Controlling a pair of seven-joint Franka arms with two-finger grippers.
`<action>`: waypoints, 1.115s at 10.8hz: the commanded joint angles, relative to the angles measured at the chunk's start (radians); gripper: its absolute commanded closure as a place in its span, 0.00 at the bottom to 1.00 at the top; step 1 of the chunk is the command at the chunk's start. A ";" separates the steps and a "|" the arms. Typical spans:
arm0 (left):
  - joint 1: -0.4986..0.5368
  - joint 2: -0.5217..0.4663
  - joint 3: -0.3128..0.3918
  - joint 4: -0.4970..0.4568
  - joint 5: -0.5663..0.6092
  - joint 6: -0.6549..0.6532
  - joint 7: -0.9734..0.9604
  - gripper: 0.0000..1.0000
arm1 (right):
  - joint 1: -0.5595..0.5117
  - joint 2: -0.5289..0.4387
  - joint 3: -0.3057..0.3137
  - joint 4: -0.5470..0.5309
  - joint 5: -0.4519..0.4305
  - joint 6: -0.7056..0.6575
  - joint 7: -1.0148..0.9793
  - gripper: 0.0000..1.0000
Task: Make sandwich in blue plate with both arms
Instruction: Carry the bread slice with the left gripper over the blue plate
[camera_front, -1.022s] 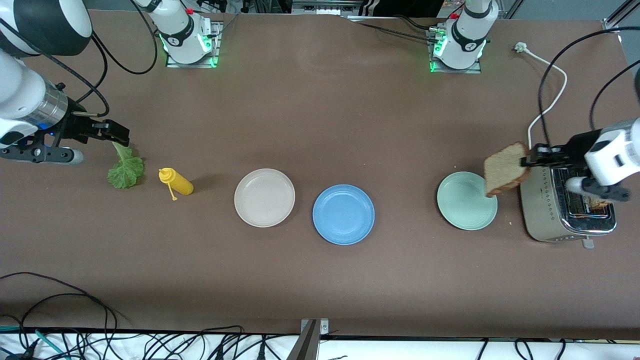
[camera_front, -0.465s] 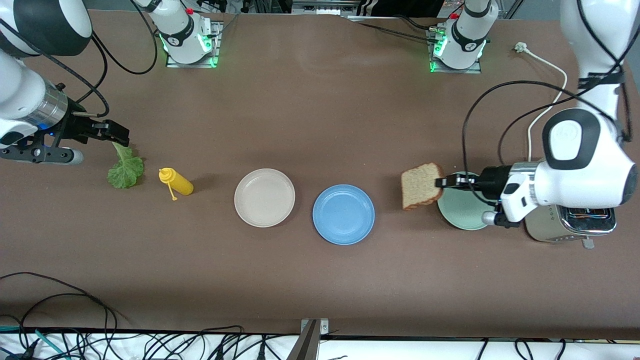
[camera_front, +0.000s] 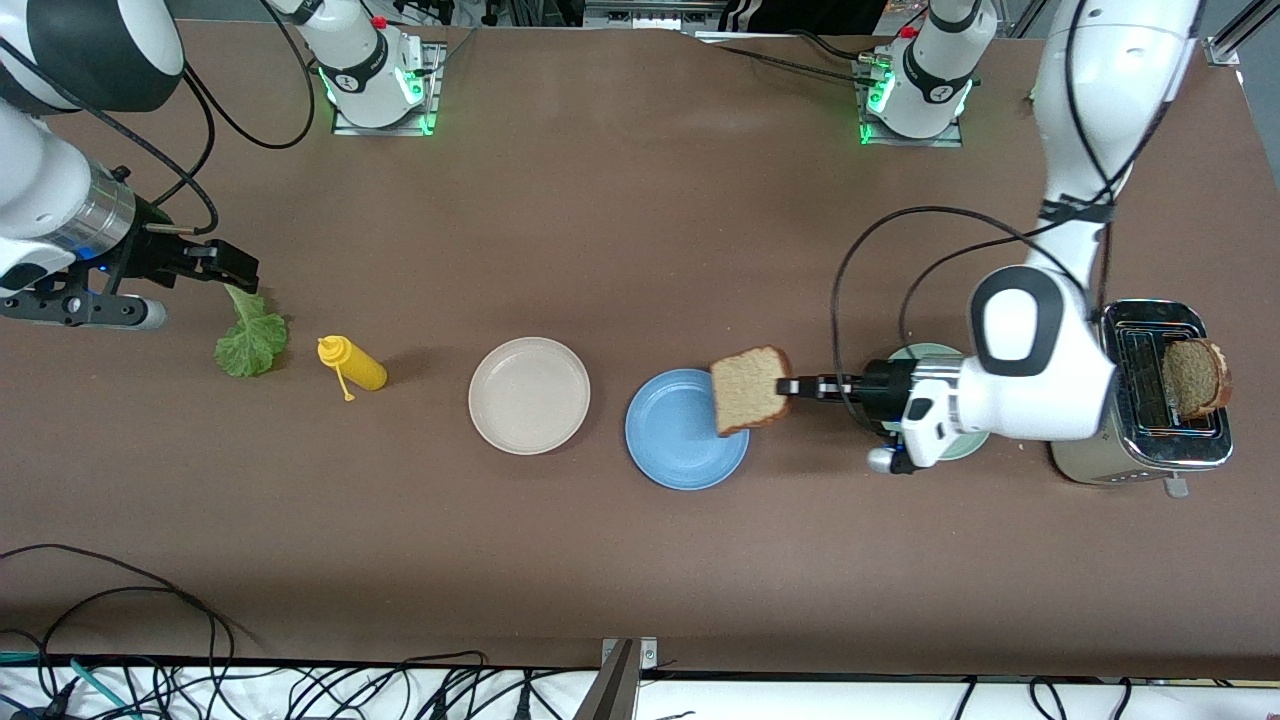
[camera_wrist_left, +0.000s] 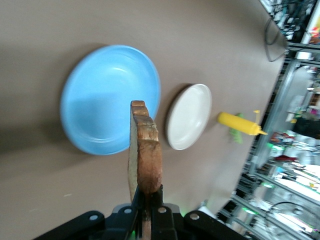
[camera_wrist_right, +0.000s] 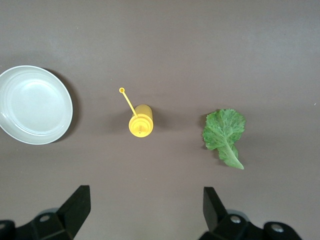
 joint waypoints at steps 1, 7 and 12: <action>-0.071 0.051 0.007 0.027 -0.146 0.081 -0.009 1.00 | -0.003 -0.001 0.001 0.009 0.001 -0.001 -0.004 0.00; -0.146 0.150 0.009 0.082 -0.147 0.262 0.007 1.00 | -0.003 -0.001 0.000 0.009 -0.002 -0.003 -0.004 0.00; -0.146 0.181 0.009 0.082 -0.145 0.262 0.052 1.00 | -0.003 0.008 0.000 0.009 -0.002 -0.003 -0.004 0.00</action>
